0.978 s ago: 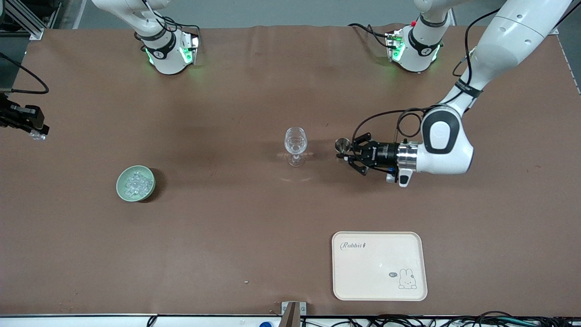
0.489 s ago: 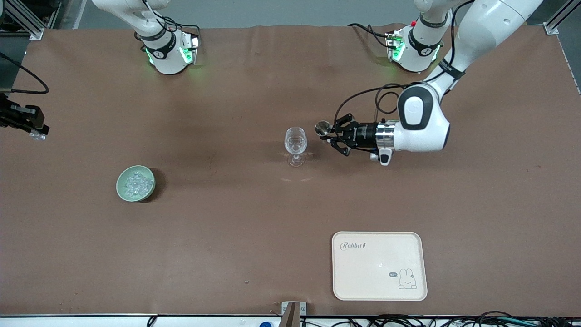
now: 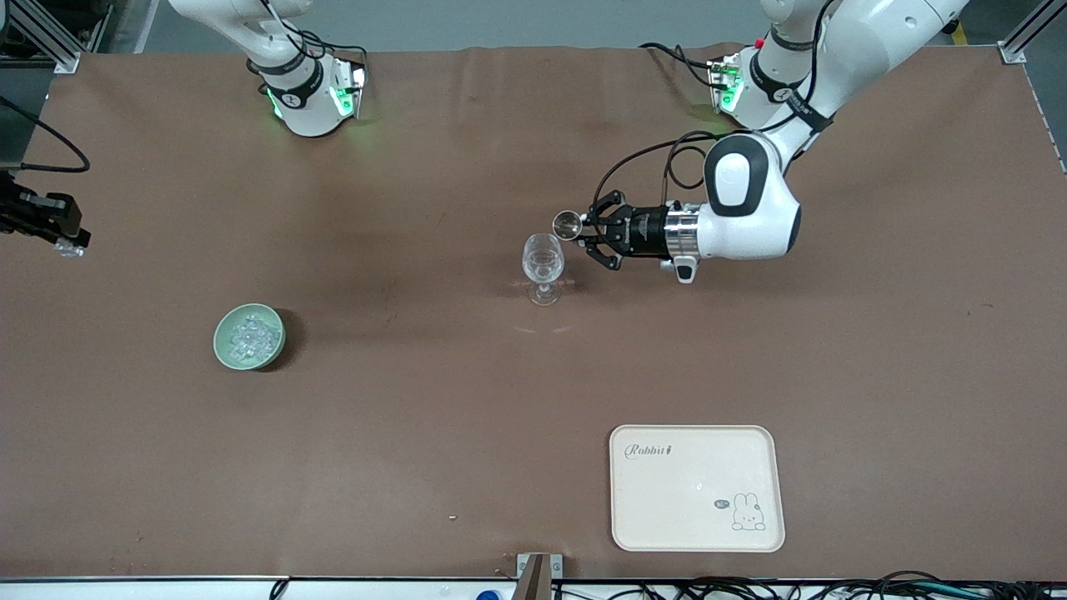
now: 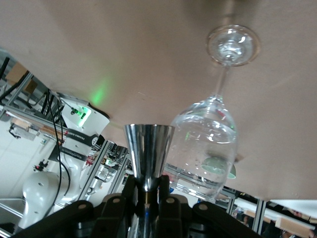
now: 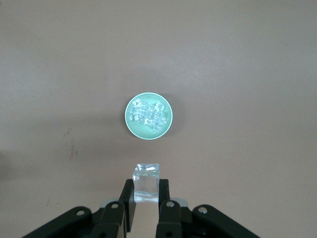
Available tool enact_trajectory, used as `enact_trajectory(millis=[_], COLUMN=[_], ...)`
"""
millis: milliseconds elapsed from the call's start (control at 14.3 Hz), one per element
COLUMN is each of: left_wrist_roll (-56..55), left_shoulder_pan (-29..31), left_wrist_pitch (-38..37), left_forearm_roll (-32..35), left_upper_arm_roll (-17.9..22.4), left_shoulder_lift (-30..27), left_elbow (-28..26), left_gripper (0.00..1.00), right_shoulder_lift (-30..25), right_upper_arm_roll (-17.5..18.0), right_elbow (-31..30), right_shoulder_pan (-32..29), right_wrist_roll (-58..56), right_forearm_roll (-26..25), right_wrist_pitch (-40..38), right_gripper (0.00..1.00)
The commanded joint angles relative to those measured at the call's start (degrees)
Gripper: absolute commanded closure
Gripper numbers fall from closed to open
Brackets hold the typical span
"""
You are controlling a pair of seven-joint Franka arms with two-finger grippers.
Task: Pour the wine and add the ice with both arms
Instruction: 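Tilt the jigger over the glass rim with the left gripper to pour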
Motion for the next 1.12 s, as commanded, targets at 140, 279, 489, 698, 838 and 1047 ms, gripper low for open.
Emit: enact_trajectory(millis=[140,279,489,698,838,1047], left_wrist_roll=[-9.19,-13.15,-19.48,-24.05,-27.04,-30.65], left_shoulder_pan=[-0.71,-1.24,-2.56,-2.92,-3.00,-3.09], left_wrist_pitch=[1.02,1.11,1.81,1.81,1.81,1.81], left_forearm_roll=[-1.67,-1.67,-1.58,-1.58,-1.58,-1.58], left_upper_arm_roll=[-1.26,-1.26,-1.26,-1.26,-1.26,-1.26], left_shoulder_lift=[-1.52,-1.43,-1.34,-1.34,-1.26,-0.99], left_elbow=[-1.01,-1.01,-0.92,-1.01,-0.92,-0.75], left_gripper=[1.00,1.00,1.00,1.00,1.00,1.00], right_shoulder_lift=[-1.40,-1.40,-1.40,-1.40,-1.49,-1.49], right_upper_arm_roll=[0.34,0.34,0.34,0.34,0.34,0.34], right_elbow=[-1.49,-1.49,-1.49,-1.49,-1.41,-1.41], right_shoulder_pan=[-0.03,-0.03,-0.12,-0.12,-0.12,-0.12], right_wrist_roll=[0.16,0.25,0.16,0.16,0.16,0.16], right_forearm_roll=[-0.69,-0.69,-0.69,-0.69,-0.69,-0.69], right_wrist_pitch=[0.22,0.05,-0.30,-1.01,-1.01,-1.10], right_gripper=[0.97,0.97,0.98,0.98,0.98,0.98])
